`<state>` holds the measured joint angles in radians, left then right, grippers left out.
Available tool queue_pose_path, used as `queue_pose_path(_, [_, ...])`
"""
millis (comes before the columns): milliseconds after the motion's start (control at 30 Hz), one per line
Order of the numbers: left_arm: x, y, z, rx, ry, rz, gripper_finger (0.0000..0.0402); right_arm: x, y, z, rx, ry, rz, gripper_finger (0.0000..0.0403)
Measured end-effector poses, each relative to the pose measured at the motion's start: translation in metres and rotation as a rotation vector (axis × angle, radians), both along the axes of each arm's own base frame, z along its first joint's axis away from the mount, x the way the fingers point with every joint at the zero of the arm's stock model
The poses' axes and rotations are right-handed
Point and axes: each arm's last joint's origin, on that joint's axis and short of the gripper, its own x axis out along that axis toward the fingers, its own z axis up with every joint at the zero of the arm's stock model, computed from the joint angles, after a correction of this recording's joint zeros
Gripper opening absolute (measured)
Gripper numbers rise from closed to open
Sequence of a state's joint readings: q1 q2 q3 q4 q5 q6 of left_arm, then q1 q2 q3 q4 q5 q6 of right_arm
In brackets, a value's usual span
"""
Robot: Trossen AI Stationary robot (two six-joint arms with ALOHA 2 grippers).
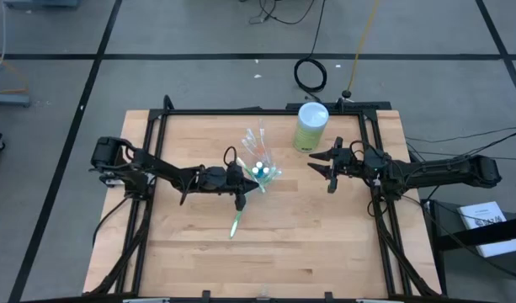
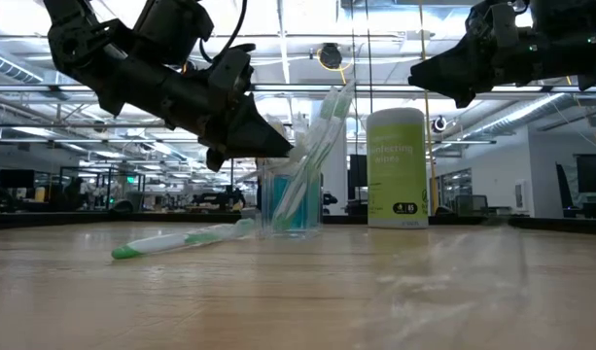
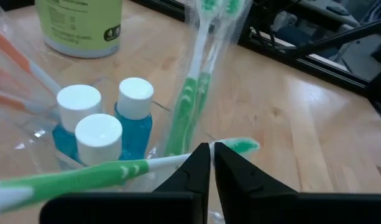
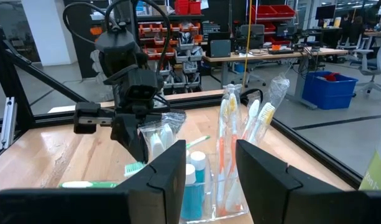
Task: Pick & Place toothbrushing station
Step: Put the green toothbrush with the other green toothbrushes in the transparent organizer, then put the green toothbrush with the other green toothbrush in the transparent organizer
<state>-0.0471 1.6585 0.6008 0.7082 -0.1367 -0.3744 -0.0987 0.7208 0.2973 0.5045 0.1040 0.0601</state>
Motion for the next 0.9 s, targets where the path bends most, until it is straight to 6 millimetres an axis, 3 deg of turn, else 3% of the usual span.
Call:
queue_pose_path(400, [-0.0002,0.0002,-0.0006,-0.002,0.007,0.009,0.0037,0.0000,0.0000,-0.0002,0.000,0.001,0.000,0.0130])
queue_pose_path(900, [-0.0017,0.0007,-0.0040,-0.009,0.044,0.035,0.0180,0.0000,0.0000,-0.0001,0.000,0.001,0.000,0.0130])
